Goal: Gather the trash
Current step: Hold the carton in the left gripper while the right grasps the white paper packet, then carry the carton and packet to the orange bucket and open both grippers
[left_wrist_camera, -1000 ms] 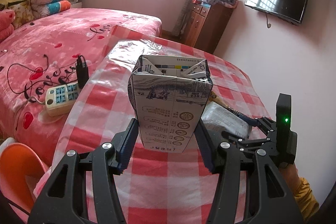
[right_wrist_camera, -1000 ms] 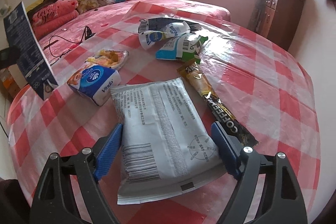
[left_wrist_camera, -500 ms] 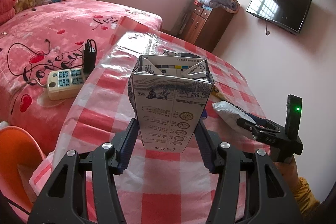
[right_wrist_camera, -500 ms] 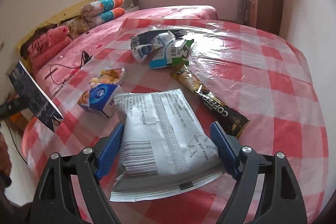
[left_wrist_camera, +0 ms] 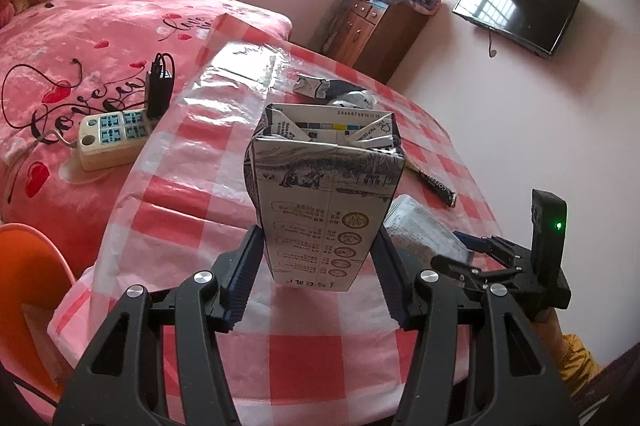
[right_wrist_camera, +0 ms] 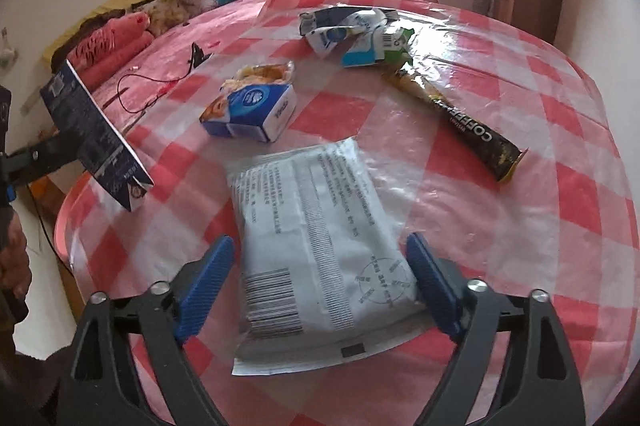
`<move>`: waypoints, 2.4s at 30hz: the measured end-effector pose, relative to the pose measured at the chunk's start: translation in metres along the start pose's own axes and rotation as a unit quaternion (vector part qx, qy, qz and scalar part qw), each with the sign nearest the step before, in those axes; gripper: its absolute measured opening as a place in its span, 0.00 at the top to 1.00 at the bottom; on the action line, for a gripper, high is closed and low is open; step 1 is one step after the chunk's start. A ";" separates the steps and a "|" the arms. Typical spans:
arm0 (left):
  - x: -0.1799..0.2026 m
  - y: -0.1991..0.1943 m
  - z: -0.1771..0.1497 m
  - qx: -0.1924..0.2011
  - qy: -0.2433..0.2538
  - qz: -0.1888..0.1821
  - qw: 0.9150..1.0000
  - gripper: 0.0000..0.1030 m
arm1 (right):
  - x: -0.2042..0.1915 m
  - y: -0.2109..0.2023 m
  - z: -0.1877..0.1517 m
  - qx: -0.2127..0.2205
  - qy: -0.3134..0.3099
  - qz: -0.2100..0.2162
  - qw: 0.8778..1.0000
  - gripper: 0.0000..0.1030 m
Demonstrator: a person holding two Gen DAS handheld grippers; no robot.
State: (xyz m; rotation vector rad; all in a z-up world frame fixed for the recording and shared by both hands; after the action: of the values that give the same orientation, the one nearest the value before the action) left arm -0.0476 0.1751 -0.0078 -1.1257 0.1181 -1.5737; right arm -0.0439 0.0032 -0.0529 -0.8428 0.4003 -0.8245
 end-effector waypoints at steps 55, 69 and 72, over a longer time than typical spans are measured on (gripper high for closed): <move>-0.012 0.048 0.037 0.004 -0.066 0.066 0.996 0.32 | -0.011 0.002 0.038 0.029 0.014 0.050 0.998 0.24; -0.027 0.022 0.015 -0.010 -0.013 0.067 0.998 0.29 | -0.055 0.008 0.069 0.034 0.000 0.090 0.995 0.24; -0.013 0.031 0.010 -0.017 0.043 0.082 0.996 0.21 | -0.051 0.010 0.064 0.031 0.009 0.085 0.996 0.24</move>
State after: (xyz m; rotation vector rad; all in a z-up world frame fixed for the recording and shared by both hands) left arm -0.0195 0.1792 -0.0291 -1.0466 0.2891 -1.4786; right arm -0.0321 0.0780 -0.0208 -0.7327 0.4534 -0.6848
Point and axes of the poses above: each gripper's, at about its wrist camera, not at the fingertips, and y roughly the way its jaws point, x to its right, z to its top, the point moved 10 cm from there along y, roughly the way its jaws point, and after that the axes turned 15 degrees about -y, right-handed, at the moved point
